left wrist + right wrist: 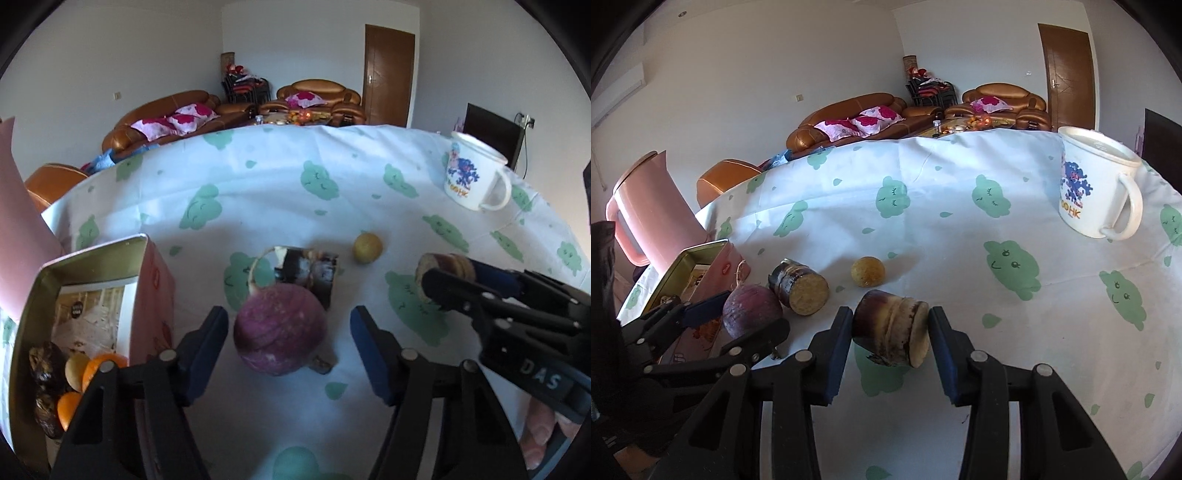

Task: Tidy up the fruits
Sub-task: 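Grasp the purple turnip with the left tool while the right tool grasps the brown cylinder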

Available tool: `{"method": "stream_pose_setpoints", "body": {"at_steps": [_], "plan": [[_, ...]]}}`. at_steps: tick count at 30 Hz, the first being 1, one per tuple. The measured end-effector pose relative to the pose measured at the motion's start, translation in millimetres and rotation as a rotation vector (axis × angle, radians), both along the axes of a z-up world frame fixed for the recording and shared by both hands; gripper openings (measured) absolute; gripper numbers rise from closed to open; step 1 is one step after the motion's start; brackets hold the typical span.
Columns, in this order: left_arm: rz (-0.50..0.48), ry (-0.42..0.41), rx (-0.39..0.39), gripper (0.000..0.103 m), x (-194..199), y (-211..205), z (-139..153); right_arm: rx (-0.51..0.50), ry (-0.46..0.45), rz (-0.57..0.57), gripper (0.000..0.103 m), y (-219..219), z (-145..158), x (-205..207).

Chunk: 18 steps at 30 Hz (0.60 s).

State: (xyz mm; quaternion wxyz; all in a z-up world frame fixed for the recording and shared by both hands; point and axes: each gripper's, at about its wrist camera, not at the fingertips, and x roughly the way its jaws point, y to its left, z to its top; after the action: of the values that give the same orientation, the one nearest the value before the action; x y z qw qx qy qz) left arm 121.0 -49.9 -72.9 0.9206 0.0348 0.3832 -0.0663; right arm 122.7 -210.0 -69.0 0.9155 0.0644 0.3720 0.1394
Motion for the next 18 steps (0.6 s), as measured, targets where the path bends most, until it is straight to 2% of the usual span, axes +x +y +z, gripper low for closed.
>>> {"method": "stream_pose_setpoints", "body": {"at_steps": [1,3,8,18], "plan": [[0.006,0.004,-0.001,0.058,1.4,0.7,-0.7,0.005,0.004,0.004,0.044,-0.1,-0.6,0.8],[0.017,0.002,-0.005,0.053,2.6,3.0,-0.7,0.013,0.007,0.016,0.044,0.6,-1.1,1.1],[0.006,-0.011,-0.031,0.053,-0.3,6.6,1.7,0.017,-0.026,0.036,0.044,2.8,2.9,-3.3],[0.007,-0.067,-0.035,0.053,-8.2,8.1,9.4,0.029,-0.077,0.053,0.044,3.5,8.8,-11.4]]}}
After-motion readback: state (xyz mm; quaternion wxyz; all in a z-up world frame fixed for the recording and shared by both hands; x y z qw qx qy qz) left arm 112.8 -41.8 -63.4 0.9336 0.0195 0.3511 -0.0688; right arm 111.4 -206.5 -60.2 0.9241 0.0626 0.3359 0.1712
